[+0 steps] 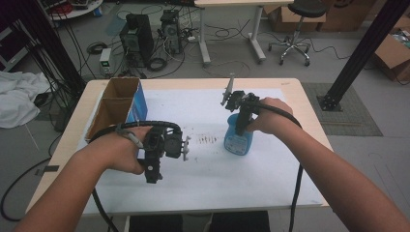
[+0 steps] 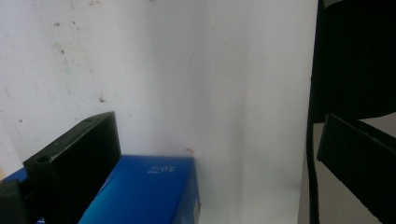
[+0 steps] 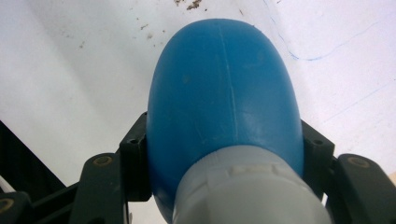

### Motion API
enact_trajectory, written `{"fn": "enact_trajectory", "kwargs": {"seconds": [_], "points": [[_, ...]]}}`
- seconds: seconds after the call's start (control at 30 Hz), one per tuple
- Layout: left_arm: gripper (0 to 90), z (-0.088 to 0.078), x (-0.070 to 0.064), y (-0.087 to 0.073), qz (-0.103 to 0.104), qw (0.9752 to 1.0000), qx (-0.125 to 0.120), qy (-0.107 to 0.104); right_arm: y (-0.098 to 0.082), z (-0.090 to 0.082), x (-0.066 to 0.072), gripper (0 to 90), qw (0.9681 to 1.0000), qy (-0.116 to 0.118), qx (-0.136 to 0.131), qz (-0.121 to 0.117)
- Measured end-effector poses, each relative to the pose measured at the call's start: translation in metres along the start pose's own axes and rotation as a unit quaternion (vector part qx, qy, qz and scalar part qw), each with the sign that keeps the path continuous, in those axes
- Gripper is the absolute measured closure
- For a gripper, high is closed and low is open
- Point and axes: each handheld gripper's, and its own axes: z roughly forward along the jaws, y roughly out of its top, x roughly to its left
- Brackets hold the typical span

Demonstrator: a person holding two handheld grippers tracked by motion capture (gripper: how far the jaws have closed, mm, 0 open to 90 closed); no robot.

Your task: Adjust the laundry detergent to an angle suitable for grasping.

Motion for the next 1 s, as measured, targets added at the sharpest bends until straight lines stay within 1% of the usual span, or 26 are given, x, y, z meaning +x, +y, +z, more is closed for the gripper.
{"fn": "enact_trajectory", "kwargs": {"seconds": [0.07, 0.2, 0.23, 0.37, 0.7, 0.83, 1.0], "points": [[0.1, 0.0005, -0.0006, 0.0002, 0.001, 1.0000, -0.003, 0.000, -0.0003, 0.0000, -0.0003, 38.4, 1.0000, 0.002, 0.000, 0.002], [0.1, 0.0008, -0.0012, 0.0001, 0.000, 1.0000, -0.001, -0.002, -0.0028, 0.0007, -0.0040, 38.3, 0.9999, 0.008, -0.011, 0.007], [0.1, 0.0011, -0.0013, -0.0001, 0.000, 1.0000, -0.001, -0.002, -0.0035, 0.0012, -0.0051, 38.3, 0.9998, 0.010, -0.015, 0.005], [0.1, 0.0012, -0.0009, -0.0008, -0.002, 1.0000, -0.001, -0.002, -0.0035, 0.0013, -0.0047, 38.1, 0.9998, 0.012, -0.017, 0.001], [0.1, 0.0016, -0.0003, 0.0020, 0.000, 1.0000, 0.000, -0.002, -0.0025, 0.0008, -0.0034, 37.7, 0.9999, 0.008, -0.010, -0.008], [0.1, 0.0020, -0.0003, 0.0020, 0.000, 1.0000, 0.002, -0.003, -0.0021, 0.0012, -0.0033, 37.5, 0.9999, 0.008, -0.011, -0.007], [0.1, 0.0019, -0.0003, 0.0009, -0.002, 1.0000, 0.001, -0.002, -0.0023, 0.0009, -0.0039, 37.3, 0.9999, 0.008, -0.011, -0.011]]}}
